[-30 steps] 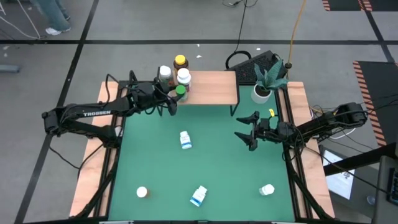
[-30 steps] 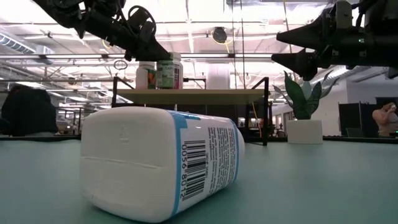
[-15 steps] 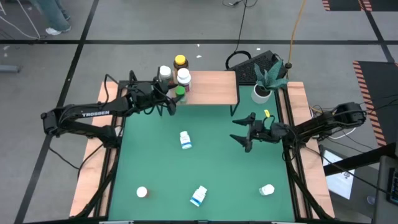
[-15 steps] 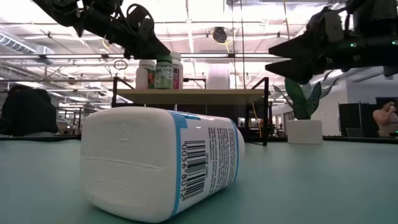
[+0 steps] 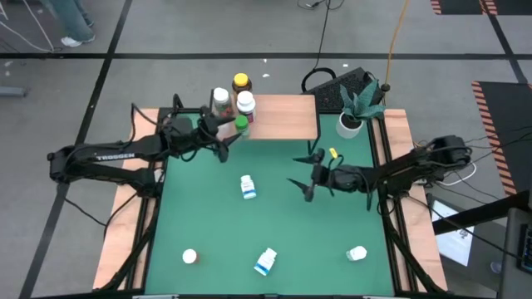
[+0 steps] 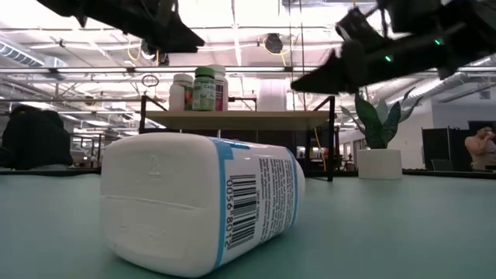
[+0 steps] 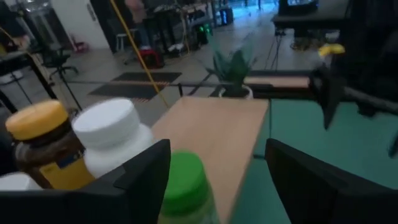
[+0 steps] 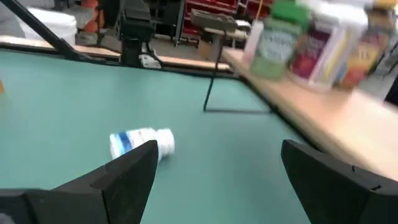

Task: Pick and place medicine bottles onto shelf by color
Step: Adjust the white violet medicine bottle on the shelf

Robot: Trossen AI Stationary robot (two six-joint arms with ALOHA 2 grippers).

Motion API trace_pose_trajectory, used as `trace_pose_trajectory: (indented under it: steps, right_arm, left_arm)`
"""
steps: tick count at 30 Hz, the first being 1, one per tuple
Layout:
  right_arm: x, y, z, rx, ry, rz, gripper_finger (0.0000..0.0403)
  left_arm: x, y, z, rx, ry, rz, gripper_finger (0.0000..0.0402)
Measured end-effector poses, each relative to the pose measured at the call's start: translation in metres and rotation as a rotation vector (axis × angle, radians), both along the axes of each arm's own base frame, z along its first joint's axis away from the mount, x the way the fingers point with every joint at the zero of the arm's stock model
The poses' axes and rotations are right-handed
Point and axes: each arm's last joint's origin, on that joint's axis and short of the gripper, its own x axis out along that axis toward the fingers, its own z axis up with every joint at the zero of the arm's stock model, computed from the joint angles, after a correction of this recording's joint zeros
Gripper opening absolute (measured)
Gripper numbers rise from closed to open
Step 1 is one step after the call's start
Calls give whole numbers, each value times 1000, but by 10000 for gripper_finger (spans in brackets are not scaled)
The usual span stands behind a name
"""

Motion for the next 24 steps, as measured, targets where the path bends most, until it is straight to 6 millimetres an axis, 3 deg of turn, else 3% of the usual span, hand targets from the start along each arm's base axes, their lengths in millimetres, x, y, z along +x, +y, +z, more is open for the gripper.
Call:
trace_pose_trajectory:
  steps: [6,9,13,18,24]
  right_arm:
    - [34,-21,37,-191,-2,-56,294]
    - [51,-43,59,-244,-32,-89,242]
    - [68,-74,76,-219,-81,-87,145]
    - [88,-108,73,-177,-86,-151,22]
    - [111,-138,58,-182,-56,-209,12]
  left_arm:
    - [-19,-17,3,21,89,29,239]
    - [-26,-21,6,33,88,70,222]
    - [-31,-22,8,25,81,82,192]
    - [-31,-23,6,24,103,79,147]
    - [-32,-20,7,15,95,97,103]
